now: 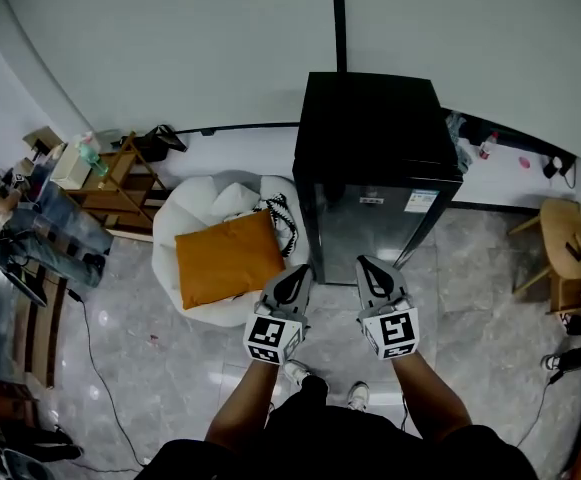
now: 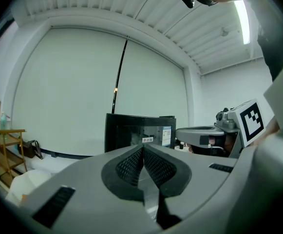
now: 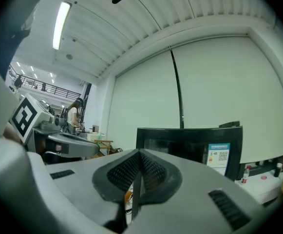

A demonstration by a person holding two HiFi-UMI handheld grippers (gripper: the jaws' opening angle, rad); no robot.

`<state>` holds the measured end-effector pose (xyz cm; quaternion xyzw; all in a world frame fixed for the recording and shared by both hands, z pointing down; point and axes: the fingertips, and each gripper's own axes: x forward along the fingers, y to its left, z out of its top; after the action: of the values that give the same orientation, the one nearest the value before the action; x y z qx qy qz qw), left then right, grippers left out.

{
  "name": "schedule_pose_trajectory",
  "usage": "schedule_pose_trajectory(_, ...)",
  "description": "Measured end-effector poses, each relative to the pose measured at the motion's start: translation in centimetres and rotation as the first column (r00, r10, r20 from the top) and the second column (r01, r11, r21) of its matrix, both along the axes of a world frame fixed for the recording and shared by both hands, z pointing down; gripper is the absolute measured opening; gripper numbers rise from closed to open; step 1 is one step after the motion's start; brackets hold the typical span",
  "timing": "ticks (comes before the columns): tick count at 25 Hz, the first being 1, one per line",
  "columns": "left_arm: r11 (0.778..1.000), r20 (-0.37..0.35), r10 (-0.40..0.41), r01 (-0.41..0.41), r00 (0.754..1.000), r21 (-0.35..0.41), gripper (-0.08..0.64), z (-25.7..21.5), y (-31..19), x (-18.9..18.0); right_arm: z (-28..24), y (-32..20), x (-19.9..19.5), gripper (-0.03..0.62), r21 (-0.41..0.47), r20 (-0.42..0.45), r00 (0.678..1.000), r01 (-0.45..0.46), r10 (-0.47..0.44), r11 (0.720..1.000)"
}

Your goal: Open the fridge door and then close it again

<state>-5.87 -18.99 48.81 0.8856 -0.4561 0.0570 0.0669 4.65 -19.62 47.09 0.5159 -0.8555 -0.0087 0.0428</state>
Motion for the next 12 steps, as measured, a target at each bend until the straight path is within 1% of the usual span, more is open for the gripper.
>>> schedule_pose_trajectory(2,1.000,0.011,-0.002,0.002,1.000,0.017,0.022,-0.9,1.1,0.9,0.2,1.4,1.1,0.017,-0.003,-0.002,1.000,-0.014,0.014,1.000)
schedule_pose_trajectory(4,0.999,0.041,-0.008,0.006,0.999,0.044,0.021,-1.9,2.2,1.6,0.4,2.9,1.9,0.016,-0.006,-0.005,1.000,-0.019,0.019,1.000)
schedule_pose_trajectory(6,0.999,0.056,-0.008,0.005,0.998,0.048,0.021,-2.5,3.4,2.3,0.2,4.4,2.7,0.016,0.000,-0.009,1.000,-0.016,0.016,1.000)
schedule_pose_trajectory(9,0.998,0.046,-0.016,0.013,0.999,0.064,0.023,-2.8,5.2,3.1,0.0,6.5,3.7,0.017,0.016,-0.013,1.000,-0.004,0.004,1.000)
schedule_pose_trajectory(12,0.997,0.046,-0.020,0.016,0.999,0.073,0.021,-2.5,7.1,4.0,0.1,8.2,4.7,0.015,0.011,-0.014,1.000,-0.007,0.007,1.000)
